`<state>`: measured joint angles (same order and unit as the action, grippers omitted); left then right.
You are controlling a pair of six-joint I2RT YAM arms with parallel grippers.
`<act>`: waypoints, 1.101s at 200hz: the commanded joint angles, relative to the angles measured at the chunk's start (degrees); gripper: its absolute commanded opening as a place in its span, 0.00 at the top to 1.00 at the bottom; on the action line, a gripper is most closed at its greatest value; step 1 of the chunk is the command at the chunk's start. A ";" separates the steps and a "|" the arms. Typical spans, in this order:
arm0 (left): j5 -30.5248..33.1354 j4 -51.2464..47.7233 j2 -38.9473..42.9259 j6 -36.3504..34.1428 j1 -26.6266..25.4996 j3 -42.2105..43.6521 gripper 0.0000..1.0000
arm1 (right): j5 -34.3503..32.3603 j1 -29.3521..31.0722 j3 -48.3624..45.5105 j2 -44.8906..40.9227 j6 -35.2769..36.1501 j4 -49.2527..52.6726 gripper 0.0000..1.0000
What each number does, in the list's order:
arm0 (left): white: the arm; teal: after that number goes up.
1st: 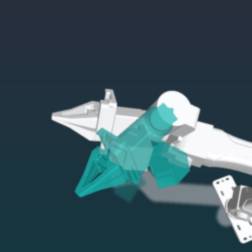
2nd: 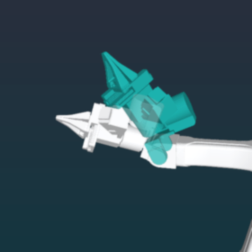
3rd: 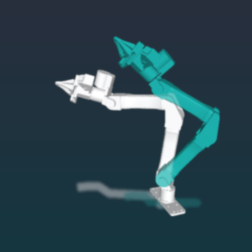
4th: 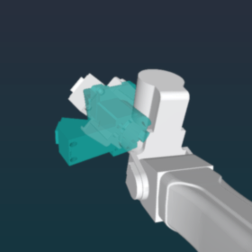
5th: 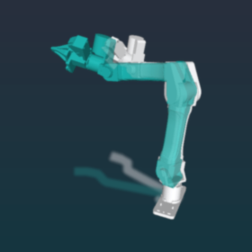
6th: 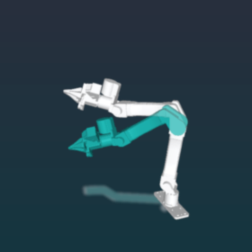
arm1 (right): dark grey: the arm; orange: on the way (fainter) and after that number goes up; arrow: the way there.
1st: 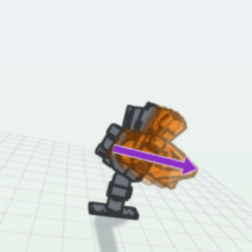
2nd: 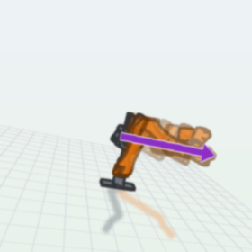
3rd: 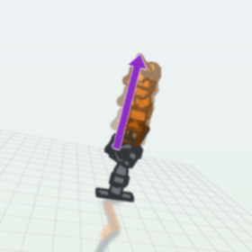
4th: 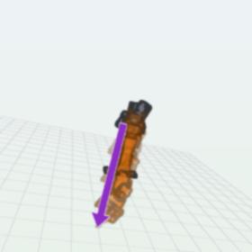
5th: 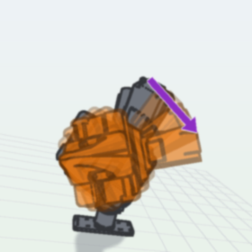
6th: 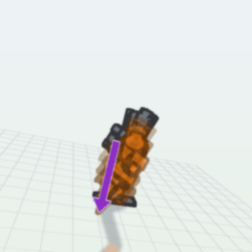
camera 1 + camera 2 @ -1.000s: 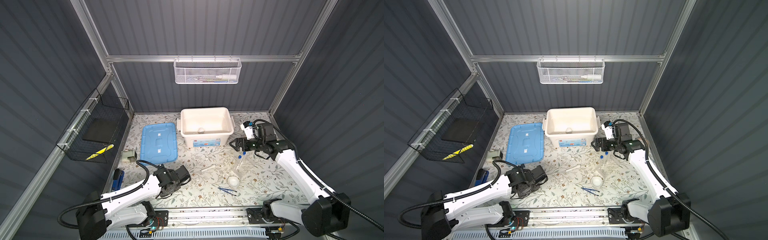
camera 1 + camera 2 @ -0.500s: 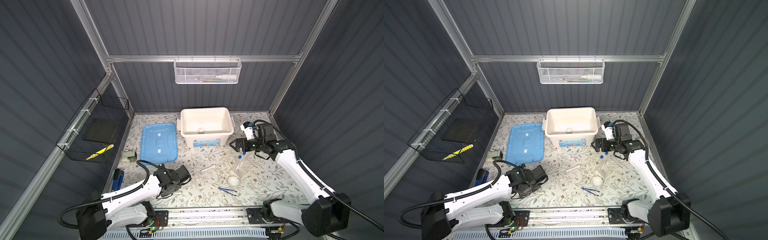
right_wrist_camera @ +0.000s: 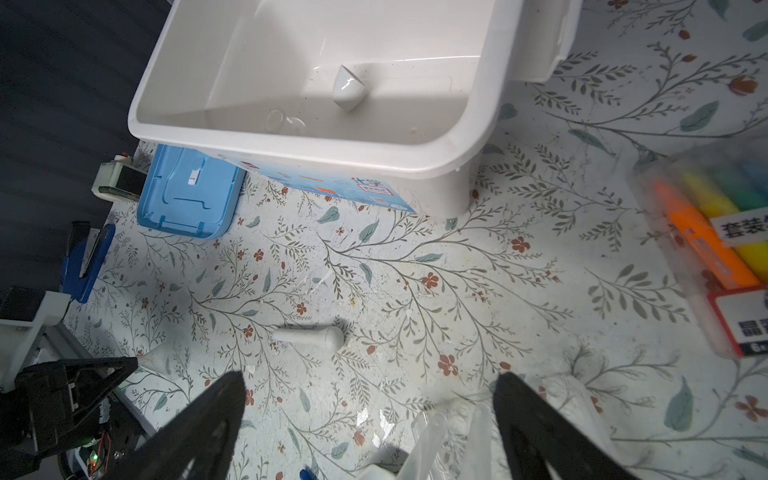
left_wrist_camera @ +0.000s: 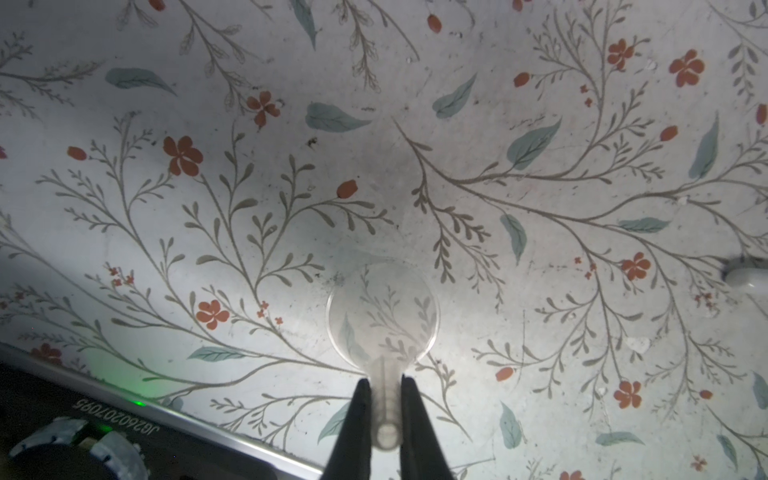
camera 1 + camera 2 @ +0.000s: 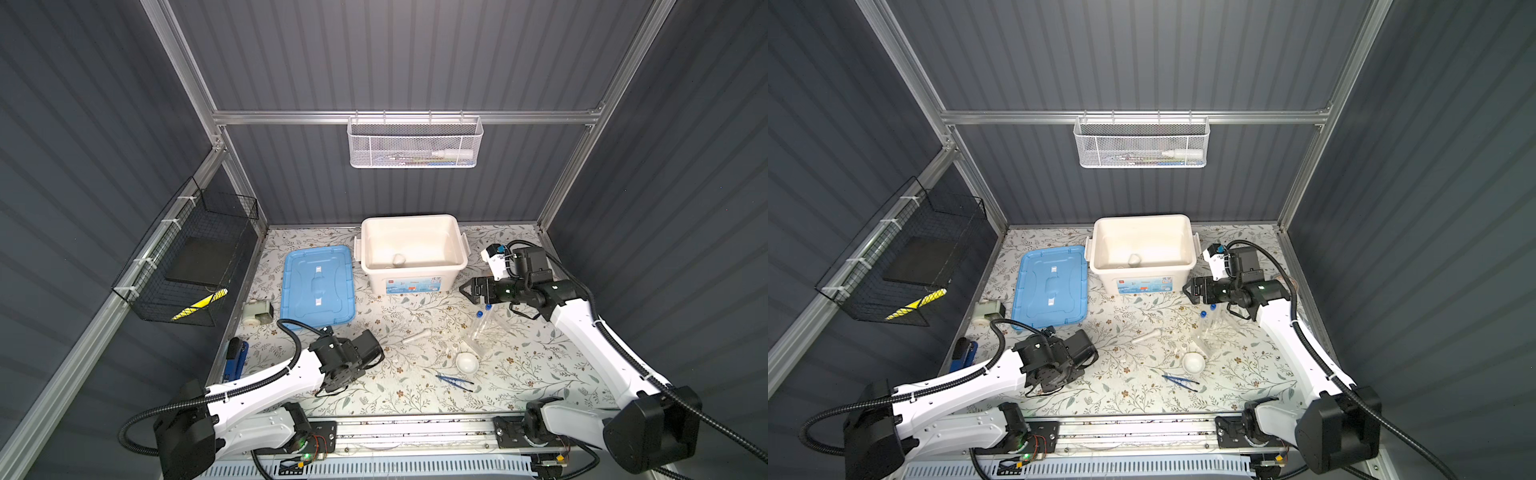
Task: Organize the chemistry lab equipment
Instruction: 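Close the left gripper on the funnel stem and lift it, then carry the glass funnel over the white bin with the left gripper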
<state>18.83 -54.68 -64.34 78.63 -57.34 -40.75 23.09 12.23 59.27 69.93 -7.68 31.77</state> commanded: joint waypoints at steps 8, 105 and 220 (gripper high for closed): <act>0.20 0.95 -1.82 -2.05 -0.36 -0.01 0.93 | -0.16 0.34 1.33 -0.24 -0.05 0.86 0.05; 4.29 -1.33 -10.60 -10.70 -0.31 -15.38 0.96 | -0.23 0.34 2.98 1.41 -0.40 0.16 0.05; 6.21 -3.88 -21.48 -30.41 7.80 -46.33 0.96 | 0.72 -0.01 9.12 8.41 -1.56 -2.33 0.05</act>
<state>25.96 -57.98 -83.18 56.40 -53.21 -81.14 22.90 12.36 65.71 76.73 -8.99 30.13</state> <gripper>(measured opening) 0.129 0.952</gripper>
